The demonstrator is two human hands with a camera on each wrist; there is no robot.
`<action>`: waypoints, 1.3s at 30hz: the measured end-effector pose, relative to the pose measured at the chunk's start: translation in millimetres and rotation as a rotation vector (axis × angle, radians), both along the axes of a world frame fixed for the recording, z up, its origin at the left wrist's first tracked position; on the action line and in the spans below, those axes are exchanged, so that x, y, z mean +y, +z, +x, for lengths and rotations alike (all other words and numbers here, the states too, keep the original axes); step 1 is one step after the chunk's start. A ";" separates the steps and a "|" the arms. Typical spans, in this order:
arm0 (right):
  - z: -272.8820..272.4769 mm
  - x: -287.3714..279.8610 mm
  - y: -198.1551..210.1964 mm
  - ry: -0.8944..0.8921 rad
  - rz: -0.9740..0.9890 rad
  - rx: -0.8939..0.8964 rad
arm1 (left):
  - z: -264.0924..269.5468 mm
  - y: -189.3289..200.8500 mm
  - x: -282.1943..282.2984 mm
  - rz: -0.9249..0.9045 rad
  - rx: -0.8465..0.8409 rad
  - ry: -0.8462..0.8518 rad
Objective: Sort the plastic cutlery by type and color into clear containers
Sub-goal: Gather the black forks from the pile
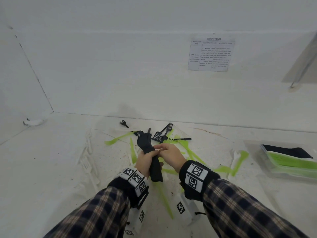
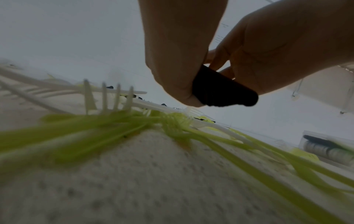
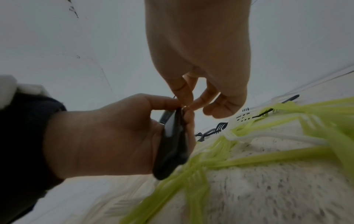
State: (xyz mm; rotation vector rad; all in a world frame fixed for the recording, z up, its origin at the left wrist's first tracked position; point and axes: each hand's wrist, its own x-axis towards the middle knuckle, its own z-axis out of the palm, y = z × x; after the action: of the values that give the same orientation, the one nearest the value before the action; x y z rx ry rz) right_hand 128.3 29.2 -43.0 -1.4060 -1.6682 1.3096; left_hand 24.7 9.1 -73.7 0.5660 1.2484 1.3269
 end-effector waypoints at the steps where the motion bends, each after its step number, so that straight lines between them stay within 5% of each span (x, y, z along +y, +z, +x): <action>1: -1.3 4.2 -0.5 0.015 -0.003 -0.009 | -3.4 0.5 2.4 -0.008 0.020 -0.006; 13: -5.4 71.2 -5.0 0.105 0.192 -0.626 | -42.1 5.8 29.5 -0.050 0.030 0.051; 28: -7.4 129.1 -21.3 0.153 0.111 -0.993 | -69.6 -4.7 53.6 -0.094 0.004 0.130; 35: -1.0 129.6 -12.1 0.280 0.217 -0.902 | -68.3 -3.5 56.9 -0.089 0.005 0.119; 39: 5.2 126.8 -3.8 0.209 0.304 -0.794 | -69.2 -3.0 56.9 -0.099 0.012 0.134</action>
State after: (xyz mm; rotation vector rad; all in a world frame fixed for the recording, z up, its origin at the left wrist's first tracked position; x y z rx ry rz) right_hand 133.5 156.0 -46.8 -1.7041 -2.4507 0.5472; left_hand -44.5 66.0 -76.8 0.4268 1.3742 1.3654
